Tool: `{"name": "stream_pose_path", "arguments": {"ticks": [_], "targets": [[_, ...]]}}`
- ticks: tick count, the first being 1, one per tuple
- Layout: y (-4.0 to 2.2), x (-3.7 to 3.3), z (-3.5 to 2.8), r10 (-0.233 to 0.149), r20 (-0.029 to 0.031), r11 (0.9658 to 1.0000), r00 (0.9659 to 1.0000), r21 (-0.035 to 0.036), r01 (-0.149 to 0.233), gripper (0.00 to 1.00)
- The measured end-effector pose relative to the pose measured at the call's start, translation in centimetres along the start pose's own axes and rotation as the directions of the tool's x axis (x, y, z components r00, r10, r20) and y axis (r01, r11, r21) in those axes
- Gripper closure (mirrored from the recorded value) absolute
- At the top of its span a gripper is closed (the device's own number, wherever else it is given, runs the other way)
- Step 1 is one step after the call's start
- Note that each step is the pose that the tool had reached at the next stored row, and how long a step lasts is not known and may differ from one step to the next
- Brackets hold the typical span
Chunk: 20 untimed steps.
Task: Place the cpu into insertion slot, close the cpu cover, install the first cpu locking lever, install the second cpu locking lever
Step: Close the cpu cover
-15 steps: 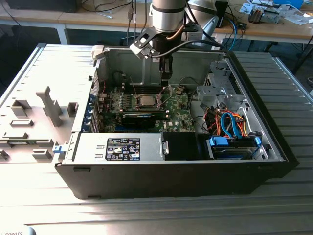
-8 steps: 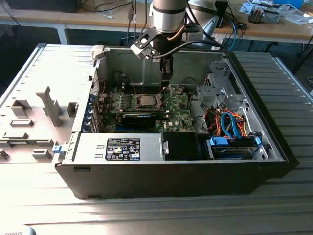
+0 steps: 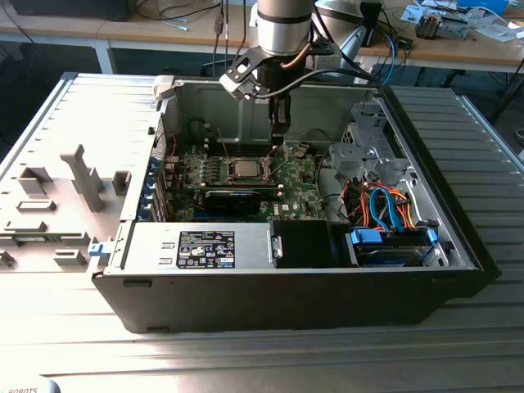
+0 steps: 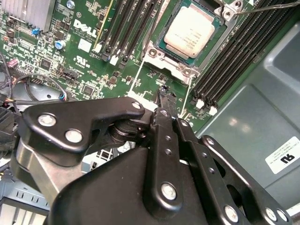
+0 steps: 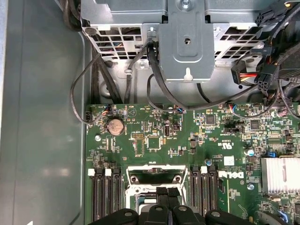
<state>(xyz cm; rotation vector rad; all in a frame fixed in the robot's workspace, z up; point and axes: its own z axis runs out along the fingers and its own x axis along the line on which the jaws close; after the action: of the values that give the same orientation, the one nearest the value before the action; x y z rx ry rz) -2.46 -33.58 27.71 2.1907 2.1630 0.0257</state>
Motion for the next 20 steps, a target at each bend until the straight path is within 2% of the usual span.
{"name": "stream_pose_path", "arguments": {"ticks": [20], "targets": [[0.49,0.04,0.41,0.000,-0.0001,1.0000,1.0000,0.0001,0.000,0.89]]}}
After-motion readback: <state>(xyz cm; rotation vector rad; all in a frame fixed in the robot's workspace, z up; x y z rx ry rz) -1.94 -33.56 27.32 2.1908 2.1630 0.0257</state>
